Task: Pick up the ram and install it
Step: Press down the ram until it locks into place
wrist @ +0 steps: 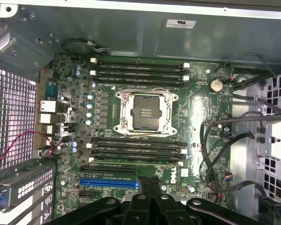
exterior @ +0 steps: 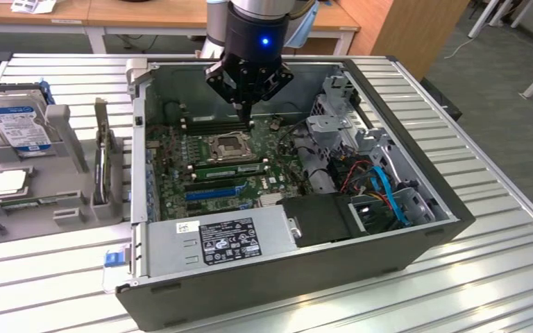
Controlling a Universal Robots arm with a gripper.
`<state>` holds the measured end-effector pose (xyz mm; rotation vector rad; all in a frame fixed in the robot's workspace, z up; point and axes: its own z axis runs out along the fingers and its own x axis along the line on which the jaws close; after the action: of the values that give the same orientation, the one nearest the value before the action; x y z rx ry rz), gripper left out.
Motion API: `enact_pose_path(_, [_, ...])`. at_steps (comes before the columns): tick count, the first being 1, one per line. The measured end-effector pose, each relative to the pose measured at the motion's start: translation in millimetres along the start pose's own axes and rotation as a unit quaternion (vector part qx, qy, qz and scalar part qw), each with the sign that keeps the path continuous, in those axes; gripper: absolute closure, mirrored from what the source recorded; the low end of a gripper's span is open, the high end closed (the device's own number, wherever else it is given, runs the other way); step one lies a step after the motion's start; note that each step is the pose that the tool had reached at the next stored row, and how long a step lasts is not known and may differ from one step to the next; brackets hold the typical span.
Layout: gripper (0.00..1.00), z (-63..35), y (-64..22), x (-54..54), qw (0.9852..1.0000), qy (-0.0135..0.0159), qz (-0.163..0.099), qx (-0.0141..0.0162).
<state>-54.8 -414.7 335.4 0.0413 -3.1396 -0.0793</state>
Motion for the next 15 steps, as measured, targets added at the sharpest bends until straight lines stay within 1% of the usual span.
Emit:
enact_pose_path(10, [0.90, 0.3, 0.5, 3.5, 1.0000, 0.0004, 0.000, 0.0000])
enact_pose_path(15, [0.90, 0.8, 2.9, 3.5, 1.0000, 0.0008, 0.000, -0.0001])
